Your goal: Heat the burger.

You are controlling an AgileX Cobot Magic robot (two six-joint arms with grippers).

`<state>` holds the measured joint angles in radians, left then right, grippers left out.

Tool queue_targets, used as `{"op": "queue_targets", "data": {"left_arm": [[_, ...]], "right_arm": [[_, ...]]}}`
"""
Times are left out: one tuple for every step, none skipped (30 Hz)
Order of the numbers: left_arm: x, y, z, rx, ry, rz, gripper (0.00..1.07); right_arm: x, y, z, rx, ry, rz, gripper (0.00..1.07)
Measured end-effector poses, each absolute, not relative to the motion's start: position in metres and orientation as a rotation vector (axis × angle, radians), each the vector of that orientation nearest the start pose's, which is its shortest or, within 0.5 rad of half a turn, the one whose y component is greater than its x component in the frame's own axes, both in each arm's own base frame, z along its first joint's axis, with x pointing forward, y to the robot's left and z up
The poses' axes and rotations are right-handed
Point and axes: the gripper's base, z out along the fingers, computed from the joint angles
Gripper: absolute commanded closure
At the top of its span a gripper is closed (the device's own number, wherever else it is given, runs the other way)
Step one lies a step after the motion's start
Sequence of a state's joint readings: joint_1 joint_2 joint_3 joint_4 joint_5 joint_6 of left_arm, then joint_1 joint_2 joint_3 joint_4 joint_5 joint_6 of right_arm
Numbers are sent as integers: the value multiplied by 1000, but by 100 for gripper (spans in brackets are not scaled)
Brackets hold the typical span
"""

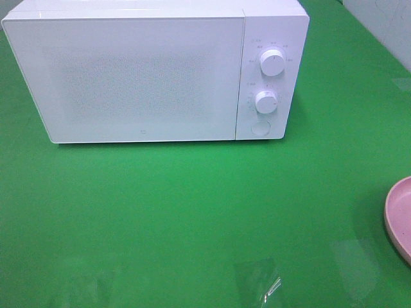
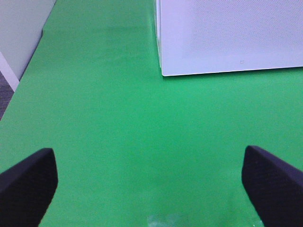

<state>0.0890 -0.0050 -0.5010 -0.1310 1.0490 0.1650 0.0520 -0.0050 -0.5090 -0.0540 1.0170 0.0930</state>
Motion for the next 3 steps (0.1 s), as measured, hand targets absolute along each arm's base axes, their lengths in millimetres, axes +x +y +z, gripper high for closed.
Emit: {"op": "queue_targets", "data": {"left_arm": [[-5,-11,279,82,2018,5,9],[-5,-11,279,82,2018,5,9],[-5,-11,279,82,2018,5,9]], "right_arm": [[-5,-4,283,42,1985,30,32],[-5,-4,283,42,1985,30,32],[-5,-4,283,42,1985,30,32]]}}
